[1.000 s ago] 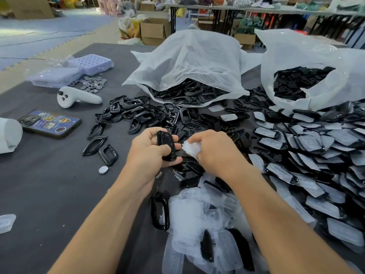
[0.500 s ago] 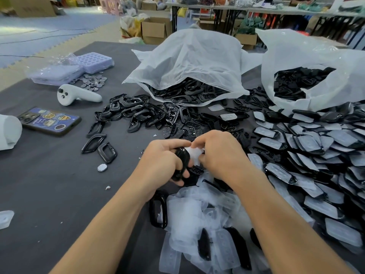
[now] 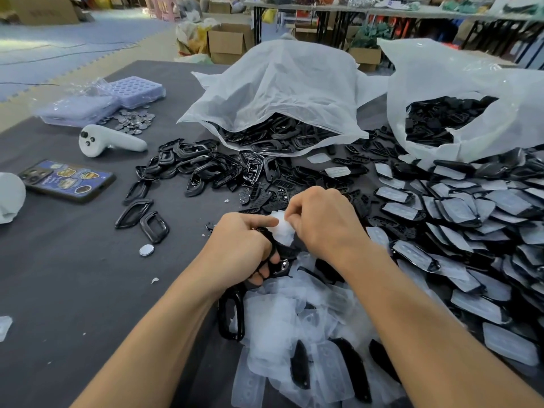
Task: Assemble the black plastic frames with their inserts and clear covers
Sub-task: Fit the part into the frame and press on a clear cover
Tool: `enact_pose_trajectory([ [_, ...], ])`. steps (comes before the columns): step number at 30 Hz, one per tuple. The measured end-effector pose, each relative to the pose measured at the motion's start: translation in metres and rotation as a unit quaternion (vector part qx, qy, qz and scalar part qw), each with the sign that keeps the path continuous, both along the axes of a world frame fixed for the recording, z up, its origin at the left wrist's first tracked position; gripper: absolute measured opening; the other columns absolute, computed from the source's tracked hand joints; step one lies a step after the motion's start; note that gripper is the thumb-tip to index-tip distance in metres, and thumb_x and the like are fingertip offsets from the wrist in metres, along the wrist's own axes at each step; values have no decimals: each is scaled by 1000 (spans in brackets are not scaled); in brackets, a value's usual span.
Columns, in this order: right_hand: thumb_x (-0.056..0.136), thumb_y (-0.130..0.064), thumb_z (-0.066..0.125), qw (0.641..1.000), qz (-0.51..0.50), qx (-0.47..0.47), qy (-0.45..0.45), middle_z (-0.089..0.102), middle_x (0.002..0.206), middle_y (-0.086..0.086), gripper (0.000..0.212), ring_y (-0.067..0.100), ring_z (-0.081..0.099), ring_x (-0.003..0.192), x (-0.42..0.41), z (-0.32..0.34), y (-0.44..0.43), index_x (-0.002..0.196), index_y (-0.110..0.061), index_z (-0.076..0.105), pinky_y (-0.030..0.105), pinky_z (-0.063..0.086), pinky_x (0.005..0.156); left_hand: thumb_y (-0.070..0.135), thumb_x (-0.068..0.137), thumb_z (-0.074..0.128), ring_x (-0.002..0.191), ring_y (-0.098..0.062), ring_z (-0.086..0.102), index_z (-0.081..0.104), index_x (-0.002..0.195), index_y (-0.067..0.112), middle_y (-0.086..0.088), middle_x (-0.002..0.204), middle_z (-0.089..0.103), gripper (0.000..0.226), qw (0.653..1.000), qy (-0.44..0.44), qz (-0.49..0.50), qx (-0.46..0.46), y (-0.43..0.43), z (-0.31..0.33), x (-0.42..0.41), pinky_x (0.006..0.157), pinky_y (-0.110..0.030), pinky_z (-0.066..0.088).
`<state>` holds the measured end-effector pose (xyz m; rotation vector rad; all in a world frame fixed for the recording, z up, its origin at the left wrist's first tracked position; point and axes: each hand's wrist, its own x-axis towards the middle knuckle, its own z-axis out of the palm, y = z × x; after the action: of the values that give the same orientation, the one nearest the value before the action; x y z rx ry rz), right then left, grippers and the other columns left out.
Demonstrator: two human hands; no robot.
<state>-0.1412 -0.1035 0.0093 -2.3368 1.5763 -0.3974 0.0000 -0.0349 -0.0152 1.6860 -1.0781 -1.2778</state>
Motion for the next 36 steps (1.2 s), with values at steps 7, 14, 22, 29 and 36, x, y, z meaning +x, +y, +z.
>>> enact_pose_trajectory([
  [7,85,-4,68,999,29,23,27,72,88,-2,30,22,68,90,-4,2,-3,82,-34,67,38,57,90,-9,74,45,47,-23,55,62,129,16,-13,68,72,63,1000,27,5,-1,-2,-5,3,42,-26,44],
  [14,89,-9,68,1000,-8,19,-9,73,83,-1,26,20,69,81,-5,2,-5,85,-32,79,36,60,82,1,65,49,48,-23,57,62,130,17,-12,70,74,68,1000,24,10,-8,-2,-8,3,43,-26,46],
  [22,89,-10,61,999,-23,6,-33,73,75,-6,34,19,67,78,-4,-4,-5,69,-35,71,29,53,74,-13,78,44,47,-22,55,59,138,15,-13,71,73,68,1000,8,-9,-10,-3,-7,4,43,-27,46],
  [29,91,-15,61,976,-102,9,-190,65,60,-8,26,18,64,66,-2,-22,2,73,-26,75,36,57,70,-12,76,44,47,-21,55,61,136,16,-12,69,72,69,1000,1,-22,-11,-4,-7,2,43,-27,47],
  [36,92,-15,57,963,-118,17,-241,68,59,-6,26,15,63,56,-4,-23,-3,73,-24,74,35,58,61,-15,76,42,47,-22,54,63,133,12,-13,69,71,66,999,33,-17,3,-2,-7,6,42,-25,44],
])
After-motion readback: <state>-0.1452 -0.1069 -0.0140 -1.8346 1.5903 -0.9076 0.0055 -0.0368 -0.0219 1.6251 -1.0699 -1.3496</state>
